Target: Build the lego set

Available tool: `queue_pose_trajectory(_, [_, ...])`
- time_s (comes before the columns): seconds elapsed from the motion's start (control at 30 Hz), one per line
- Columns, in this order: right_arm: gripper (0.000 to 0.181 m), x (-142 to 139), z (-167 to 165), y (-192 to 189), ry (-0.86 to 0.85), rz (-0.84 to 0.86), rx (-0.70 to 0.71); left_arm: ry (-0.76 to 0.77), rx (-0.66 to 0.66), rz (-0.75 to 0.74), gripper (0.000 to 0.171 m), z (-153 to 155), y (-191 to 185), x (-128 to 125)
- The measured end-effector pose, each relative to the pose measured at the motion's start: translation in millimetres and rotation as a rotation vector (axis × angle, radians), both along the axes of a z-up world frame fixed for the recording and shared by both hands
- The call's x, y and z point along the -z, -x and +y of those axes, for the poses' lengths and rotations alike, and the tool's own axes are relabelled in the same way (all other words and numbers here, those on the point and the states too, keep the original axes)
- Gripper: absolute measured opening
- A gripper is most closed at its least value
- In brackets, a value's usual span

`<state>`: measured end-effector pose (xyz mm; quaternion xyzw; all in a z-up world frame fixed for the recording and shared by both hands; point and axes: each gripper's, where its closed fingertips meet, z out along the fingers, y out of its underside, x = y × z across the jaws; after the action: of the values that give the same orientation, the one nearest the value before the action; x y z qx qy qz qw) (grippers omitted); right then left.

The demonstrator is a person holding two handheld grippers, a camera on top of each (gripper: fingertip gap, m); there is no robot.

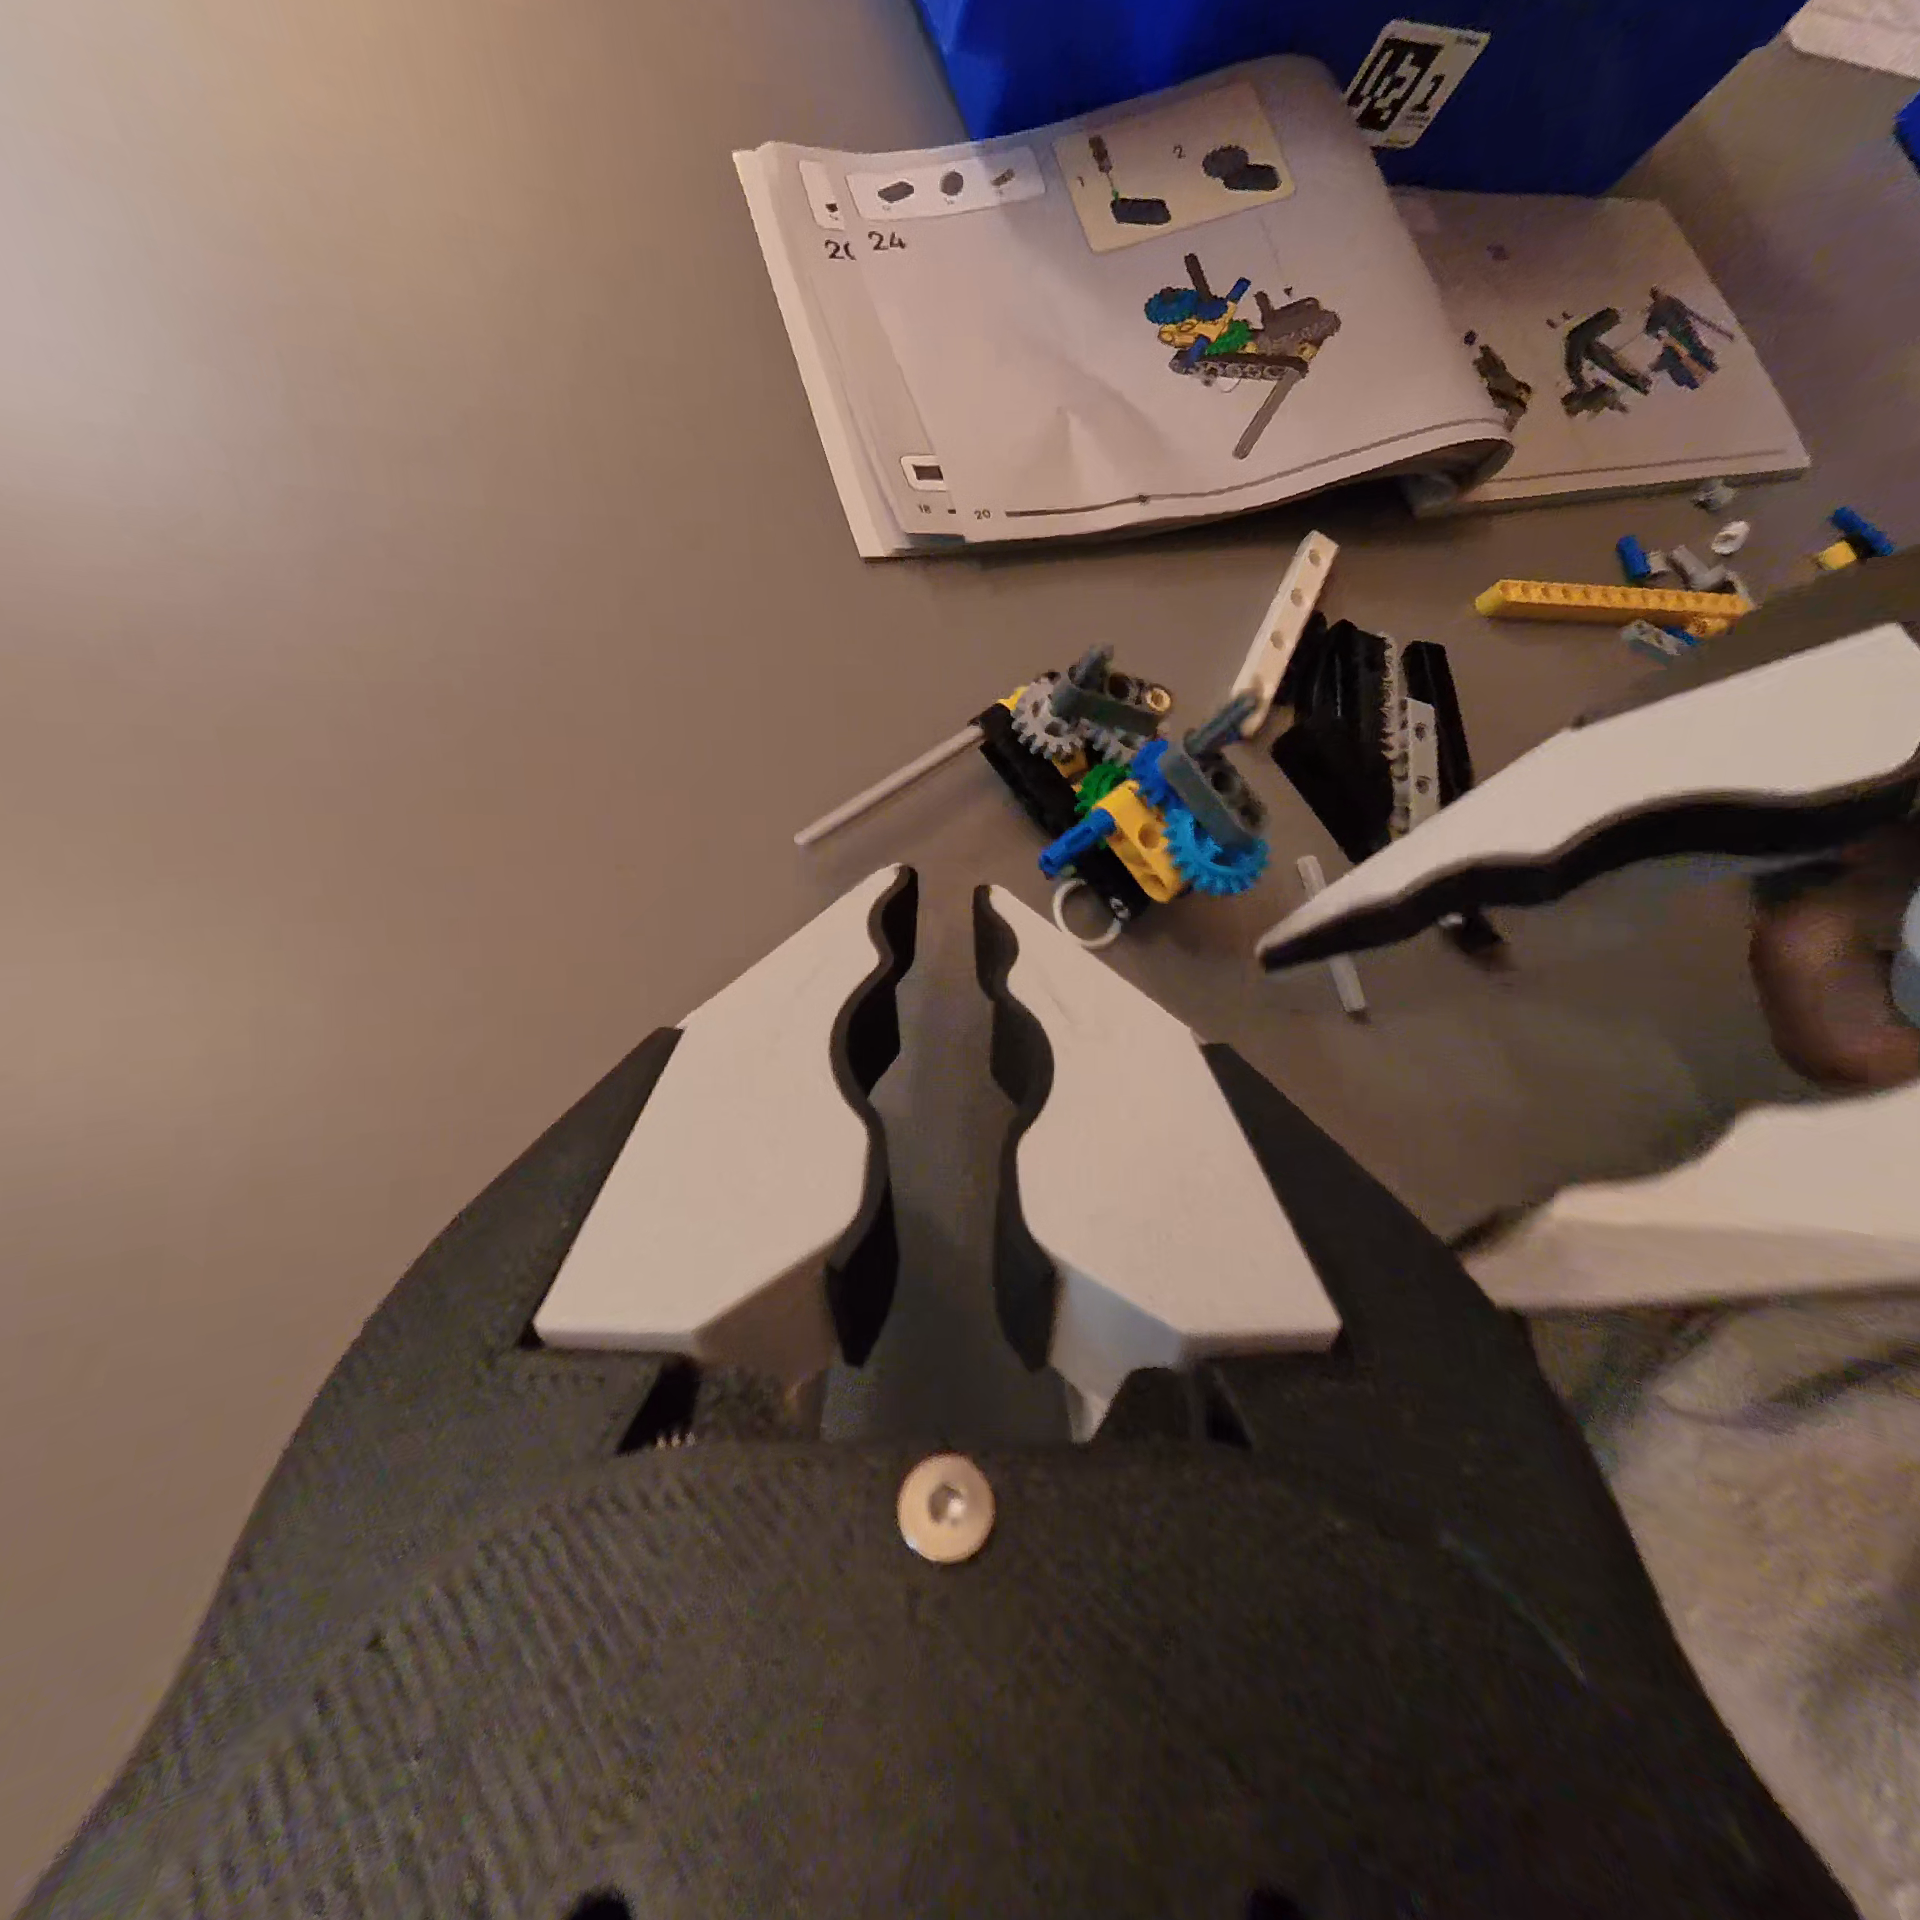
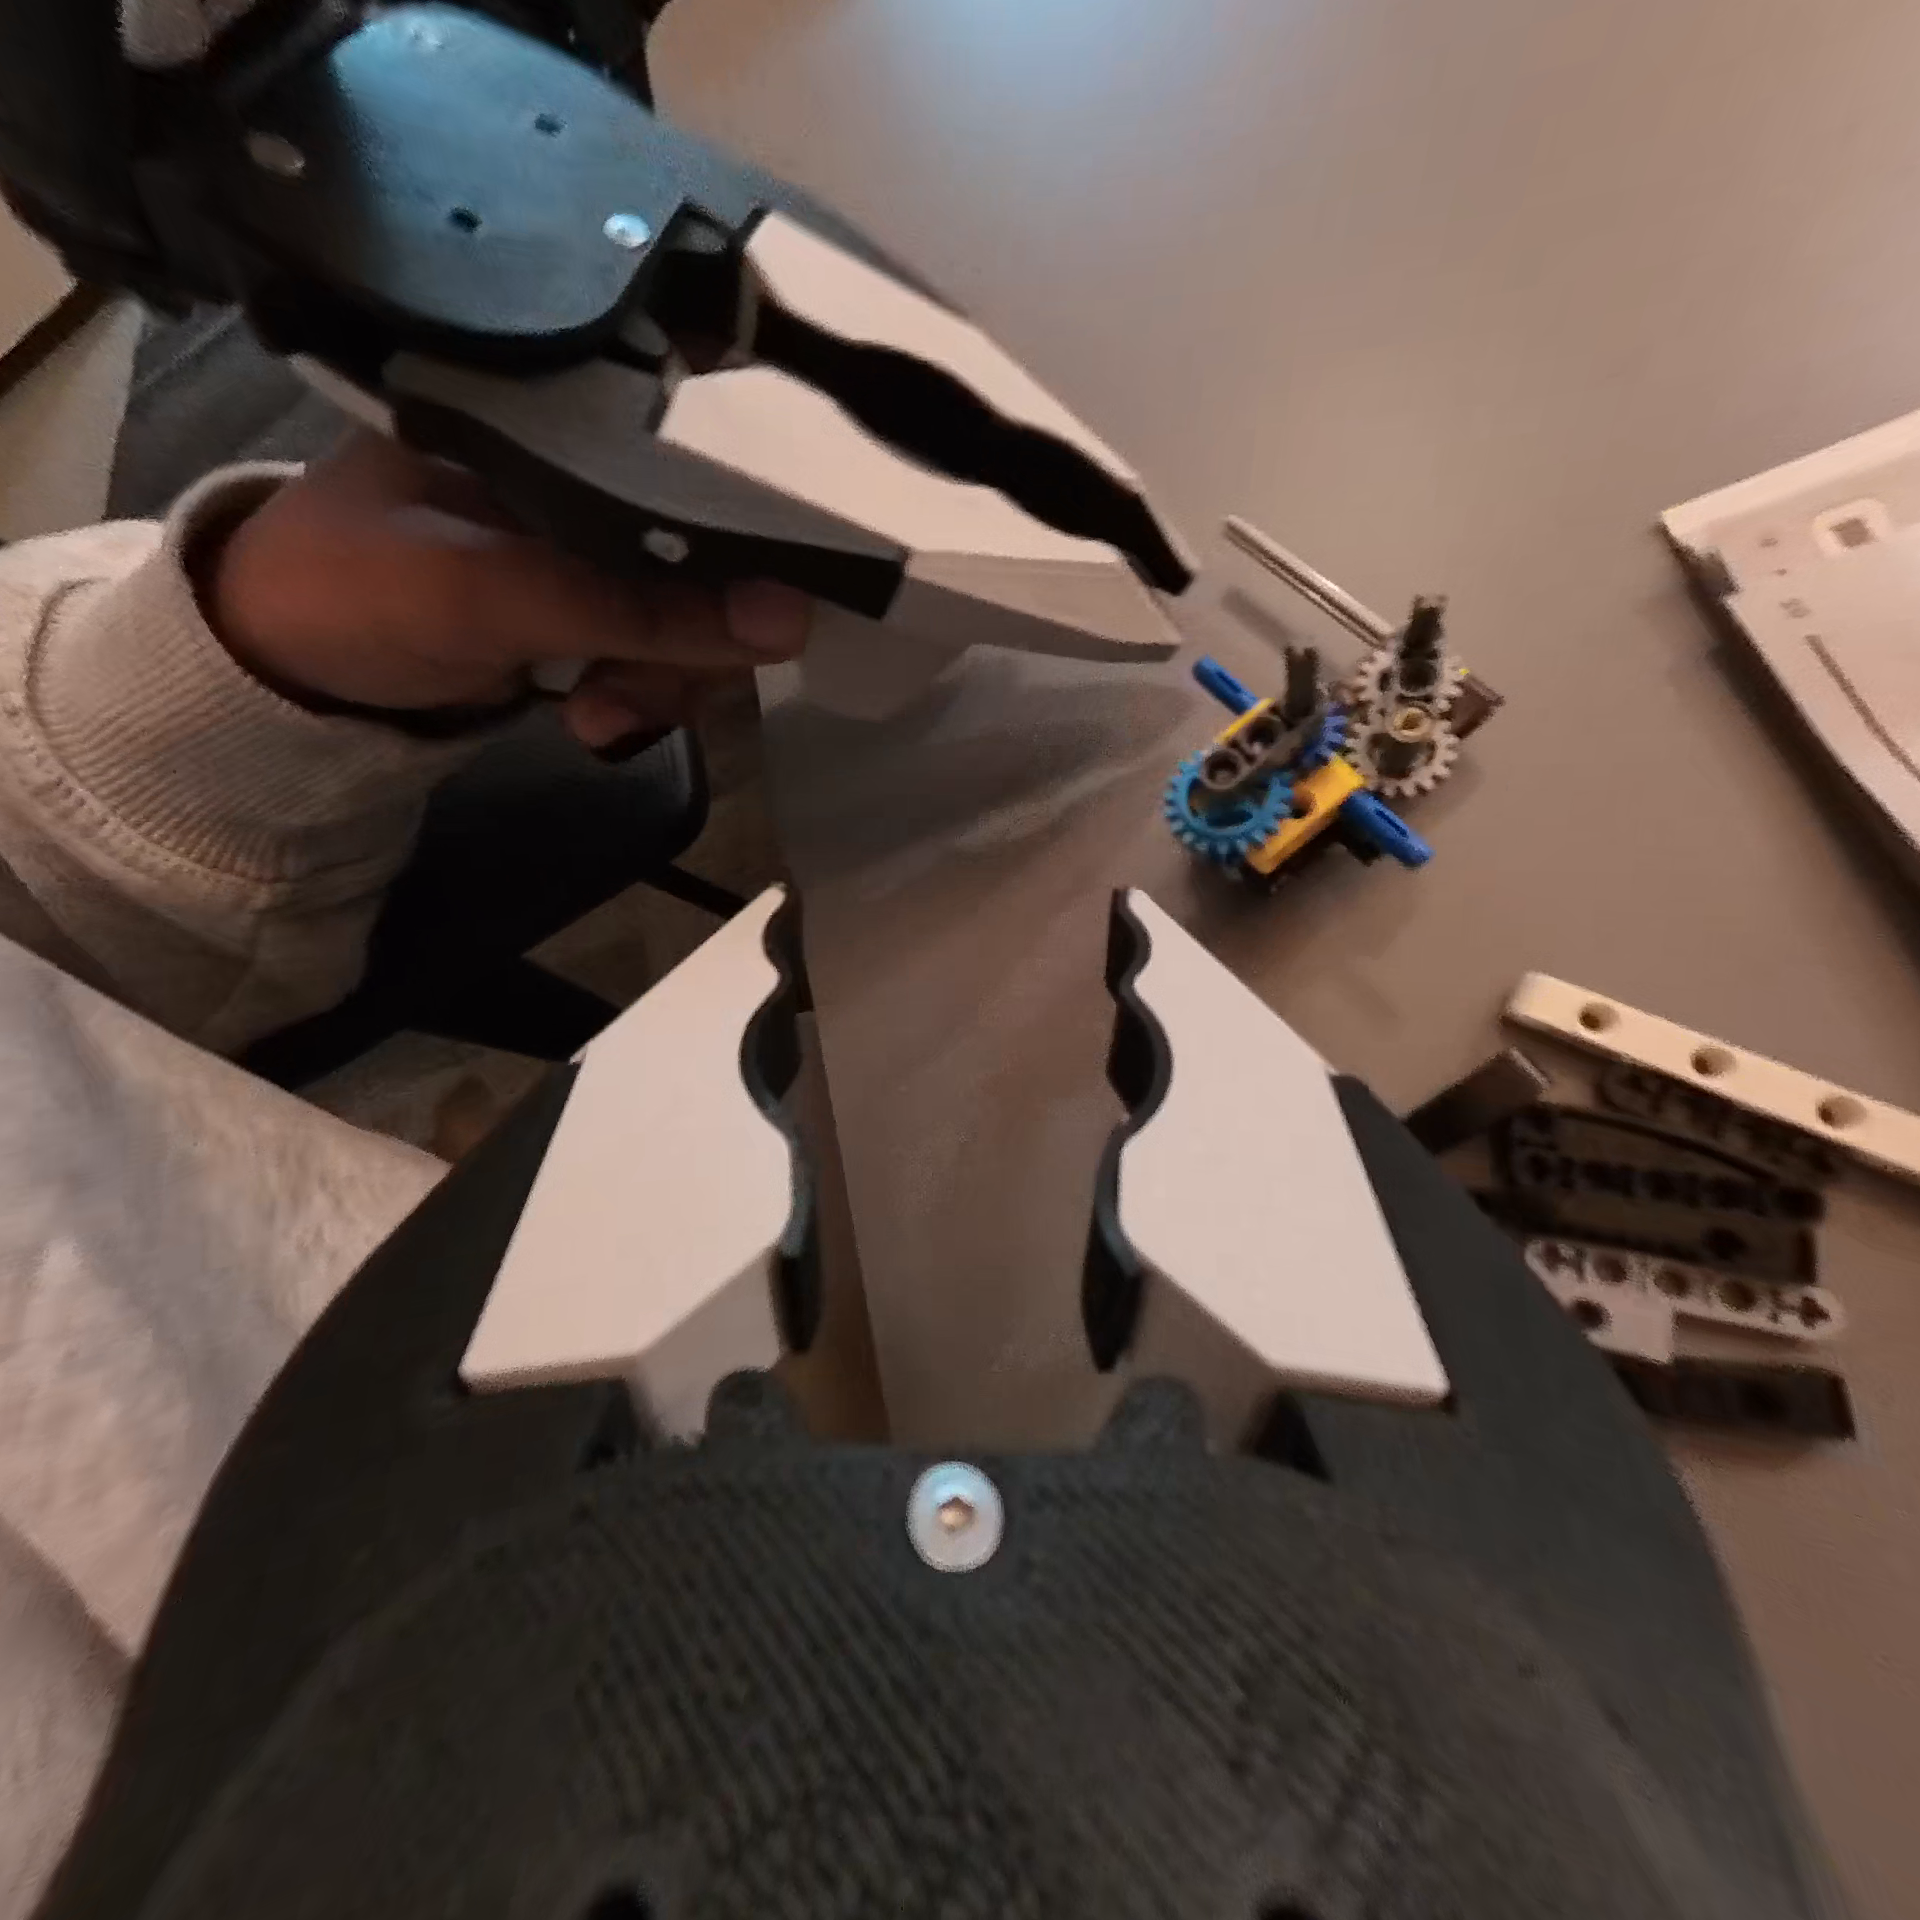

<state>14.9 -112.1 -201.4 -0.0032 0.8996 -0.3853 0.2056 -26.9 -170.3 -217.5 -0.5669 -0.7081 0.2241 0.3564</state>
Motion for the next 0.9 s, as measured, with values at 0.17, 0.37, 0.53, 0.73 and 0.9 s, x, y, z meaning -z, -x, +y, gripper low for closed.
queue_pose_trajectory(0.17, [0.057,-16,18,20,0.028,-0.021,0.132,-0.088,0.008,0.063,0.048,39,-5,-8])
queue_pose_trajectory(0.37, [0.055,-29,33,32,0.089,-0.006,0.227,-0.024,-0.107,0.057,0.069,39,15,3])
queue_pose_trajectory(0.53, [0.053,-35,41,38,0.132,-0.02,0.251,0.04,-0.096,0.034,0.06,34,20,10])
queue_pose_trajectory(0.73, [0.053,-39,47,42,0.169,-0.078,0.266,0.04,-0.016,0.047,0.048,37,21,8])
queue_pose_trajectory(0.9, [0.053,-40,51,45,0.181,-0.089,0.278,0.006,0.196,0.063,0.048,50,9,5])
